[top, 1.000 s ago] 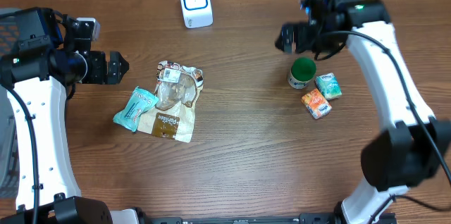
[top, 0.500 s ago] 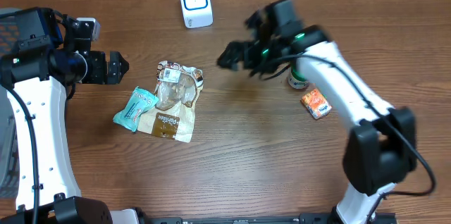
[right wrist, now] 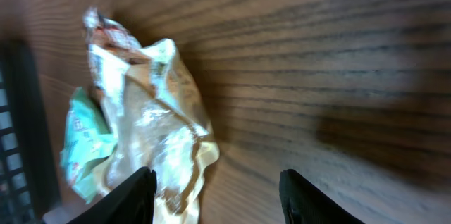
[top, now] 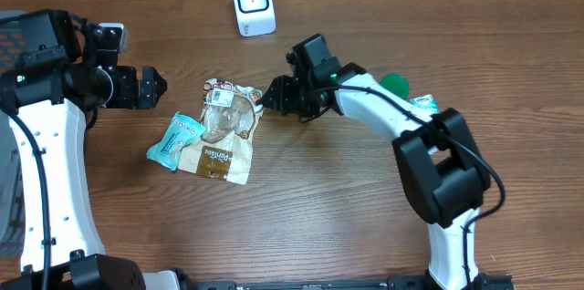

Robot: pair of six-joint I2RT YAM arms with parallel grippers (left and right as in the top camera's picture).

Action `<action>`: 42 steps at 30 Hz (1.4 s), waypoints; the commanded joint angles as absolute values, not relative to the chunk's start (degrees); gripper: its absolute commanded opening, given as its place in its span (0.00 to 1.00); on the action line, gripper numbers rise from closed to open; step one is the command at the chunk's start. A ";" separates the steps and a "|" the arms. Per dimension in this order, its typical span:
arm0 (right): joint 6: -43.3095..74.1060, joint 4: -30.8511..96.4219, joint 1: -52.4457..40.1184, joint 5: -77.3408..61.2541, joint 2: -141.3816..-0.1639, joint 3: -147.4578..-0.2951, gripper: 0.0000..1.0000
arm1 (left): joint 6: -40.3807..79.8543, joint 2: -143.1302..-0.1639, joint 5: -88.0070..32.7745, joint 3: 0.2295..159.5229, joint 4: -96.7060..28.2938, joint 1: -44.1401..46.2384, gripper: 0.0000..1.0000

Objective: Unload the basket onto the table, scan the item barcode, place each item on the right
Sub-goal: 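Move the right gripper left to the clear-and-brown bread bag, then bring the left gripper in and grasp the bread bag with both grippers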

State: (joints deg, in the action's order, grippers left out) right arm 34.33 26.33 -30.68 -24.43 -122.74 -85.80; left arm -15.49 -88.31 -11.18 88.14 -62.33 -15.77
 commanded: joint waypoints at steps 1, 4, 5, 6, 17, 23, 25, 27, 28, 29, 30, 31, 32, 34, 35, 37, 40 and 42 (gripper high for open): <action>36.21 25.04 -31.22 -23.14 -124.01 -85.45 0.55 | -16.27 -88.05 -12.12 89.47 -62.26 -15.70 1.00; 36.23 23.90 -31.22 -23.14 -124.40 -85.45 0.55 | -15.05 -88.05 -15.90 89.45 -62.35 -15.70 1.00; 36.21 23.81 -31.24 -23.14 -124.53 -85.45 0.55 | -13.85 -88.05 -16.88 89.45 -62.28 -15.70 0.99; 36.23 23.79 -31.38 -23.16 -124.55 -85.45 0.55 | -12.56 -88.05 -18.06 89.41 -61.60 -15.70 1.00; 36.25 23.31 -33.12 -25.63 -127.07 -85.45 0.55 | -11.09 -89.01 -35.92 88.75 -64.16 -15.25 1.00; 37.52 21.26 -34.24 -25.23 -127.79 -85.45 0.51 | -11.09 -94.04 -31.57 87.44 -64.27 -12.60 0.27; 38.98 21.28 -35.11 -23.68 -128.31 -85.45 0.49 | -11.07 -95.96 -31.31 87.44 -64.45 -12.03 0.18; 40.40 21.17 -36.27 -22.87 -129.27 -85.45 0.46 | -10.61 -97.62 -31.27 87.44 -64.42 -11.84 0.12; 41.41 21.04 -36.75 -23.00 -130.02 -85.45 0.44 | -10.04 -98.24 -31.00 87.44 -64.31 -11.86 0.10; 43.38 21.08 -37.39 -22.96 -130.56 -85.45 0.40 | -9.78 -98.85 -30.65 87.44 -64.23 -11.86 0.07; 44.29 21.02 -37.93 -22.98 -131.04 -85.45 0.38 | -9.78 -99.09 -30.37 87.44 -64.16 -11.86 0.06; 45.39 20.97 -38.54 -22.94 -131.72 -85.45 0.36 | -9.76 -99.26 -29.71 87.44 -64.05 -11.86 0.05; 45.67 20.84 -38.96 -22.94 -131.85 -85.45 0.34 | -9.76 -99.29 -29.10 87.44 -64.03 -11.86 0.04; 45.60 21.15 -39.42 -21.82 -132.09 -85.45 0.24 | -9.54 -99.29 -27.94 87.44 -64.03 -11.84 0.04; 45.60 21.37 -39.42 -21.65 -132.09 -85.47 0.18 | -9.56 -99.29 -27.79 87.44 -64.05 -11.84 0.04; 45.60 22.04 -38.68 -21.74 -132.09 -85.47 0.10 | -9.04 -99.29 -27.83 87.42 -64.01 -11.79 0.04; 42.13 23.24 -36.12 -25.30 -131.83 -85.71 0.04 | -8.71 -99.29 -27.83 87.35 -64.01 -10.94 0.04; 37.21 23.55 -34.26 -29.36 -131.44 -86.02 0.04 | -8.69 -99.31 -27.68 87.00 -63.59 -9.87 0.04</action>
